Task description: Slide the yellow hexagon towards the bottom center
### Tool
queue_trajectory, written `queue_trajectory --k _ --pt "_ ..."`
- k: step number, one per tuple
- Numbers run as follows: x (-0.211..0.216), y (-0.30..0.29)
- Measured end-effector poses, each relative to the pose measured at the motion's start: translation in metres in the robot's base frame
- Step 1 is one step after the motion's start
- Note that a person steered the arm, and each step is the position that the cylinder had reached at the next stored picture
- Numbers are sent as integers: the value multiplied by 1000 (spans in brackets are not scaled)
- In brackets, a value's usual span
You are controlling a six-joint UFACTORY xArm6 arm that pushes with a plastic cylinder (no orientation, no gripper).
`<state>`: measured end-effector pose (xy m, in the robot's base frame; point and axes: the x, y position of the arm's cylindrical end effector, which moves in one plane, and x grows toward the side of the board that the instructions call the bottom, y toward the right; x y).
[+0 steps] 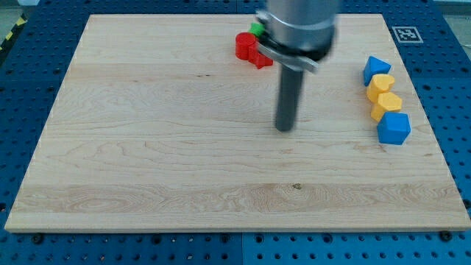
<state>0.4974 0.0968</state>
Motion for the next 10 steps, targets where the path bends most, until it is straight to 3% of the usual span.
queue_trajectory --k 1,2,3,6,9,10 --pt "53 75" --pt "43 161" --pt "11 207" --pt "2 207" --pt "-82 188" --pt "-83 159"
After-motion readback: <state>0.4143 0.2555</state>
